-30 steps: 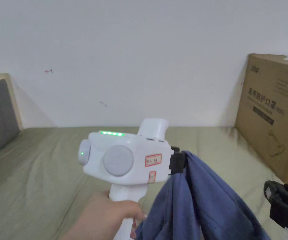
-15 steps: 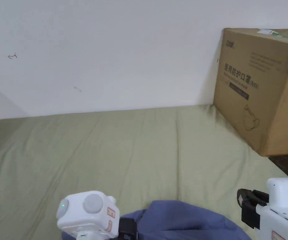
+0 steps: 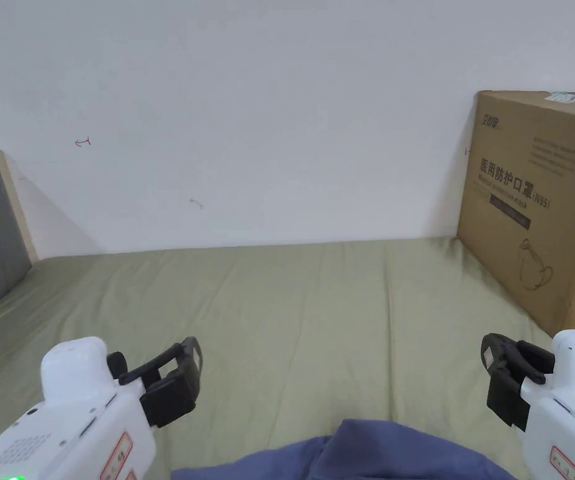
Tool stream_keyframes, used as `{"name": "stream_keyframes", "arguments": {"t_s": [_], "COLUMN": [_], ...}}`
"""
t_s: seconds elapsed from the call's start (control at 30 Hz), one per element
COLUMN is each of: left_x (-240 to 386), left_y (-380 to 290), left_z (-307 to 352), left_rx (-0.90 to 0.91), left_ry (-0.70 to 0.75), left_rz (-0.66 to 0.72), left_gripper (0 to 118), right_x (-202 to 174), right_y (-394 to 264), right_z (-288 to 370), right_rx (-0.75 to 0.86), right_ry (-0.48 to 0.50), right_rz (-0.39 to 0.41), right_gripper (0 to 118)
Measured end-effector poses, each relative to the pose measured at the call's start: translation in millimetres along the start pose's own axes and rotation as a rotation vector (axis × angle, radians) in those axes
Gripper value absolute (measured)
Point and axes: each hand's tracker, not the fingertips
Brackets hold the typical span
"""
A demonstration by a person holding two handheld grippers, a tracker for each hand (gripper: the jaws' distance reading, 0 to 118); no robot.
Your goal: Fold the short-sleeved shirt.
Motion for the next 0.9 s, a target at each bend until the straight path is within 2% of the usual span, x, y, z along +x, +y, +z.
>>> {"name": "stream_keyframes", "arguments": {"t_s": [0.07, 0.1, 0.13, 0.17, 0.2, 0.23, 0.3, 0.37, 0.57, 0.63, 0.7, 0.8, 0.83, 0.9], "left_x": [2.1, 4.1, 4.9, 3.8, 3.5, 4.6, 9.2, 5.1, 6.7, 5.2, 3.5, -11.3, -21.9, -41.8], "left_y": [-3.8, -5.4, -7.2, -9.2, -10.0, -10.6, -11.8, -10.0, -5.8, 3.8, 20.5, 20.3, 3.8, -33.4], "left_z": [14.5, 18.1, 17.4, 21.4, 24.1, 23.9, 24.7, 28.7, 30.7, 22.7, -10.9, -97.7, -127.9, -165.7], "left_rx": [0.032, 0.045, 0.052, 0.052, 0.065, 0.065, 0.066, 0.057, 0.06, 0.058, -0.102, -0.592, -0.796, -0.962], "left_ry": [0.077, 0.117, 0.111, 0.086, 0.065, 0.048, 0.116, 0.076, 0.089, 0.041, -0.017, -0.014, -0.035, -0.087], "left_rz": [-0.057, -0.083, -0.098, -0.108, -0.115, -0.13, -0.17, -0.097, -0.098, -0.059, -0.068, -0.063, -0.014, 0.109], "left_gripper": [36, 28, 28, 5, 0, 0, 0, 0, 0, 0, 0, 0, 0, 0], "right_x": [-7.1, -10.2, -13.0, -14.8, -15.7, -17.0, -18.9, -18.8, -16.4, -15.7, -15.2, -11.7, -9.7, -3.6], "right_y": [-0.6, -0.2, 0.8, 1.7, 1.9, 1.7, 1.3, 1.5, 1.0, 1.3, 1.4, -3.1, -6.1, -12.6], "right_z": [1.7, 1.6, 0.9, 0.1, -0.4, -1.0, -2.4, -1.6, 2.7, 3.0, 1.8, -1.9, -2.7, -6.7], "right_rx": [0.05, 0.057, 0.06, 0.063, 0.065, 0.066, 0.063, 0.047, 0.038, 0.032, 0.011, -0.028, -0.039, -0.063], "right_ry": [-0.008, -0.022, -0.035, -0.037, -0.039, -0.045, -0.065, -0.077, -0.069, -0.051, -0.029, -0.021, -0.022, -0.023], "right_rz": [0.003, 0.006, 0.005, 0.002, -0.001, -0.002, 0.005, -0.006, -0.023, -0.024, -0.014, 0.013, 0.017, 0.017], "right_gripper": [0, 0, 0, 0, 0, 0, 0, 0, 0, 0, 0, 0, 0, 0]}}
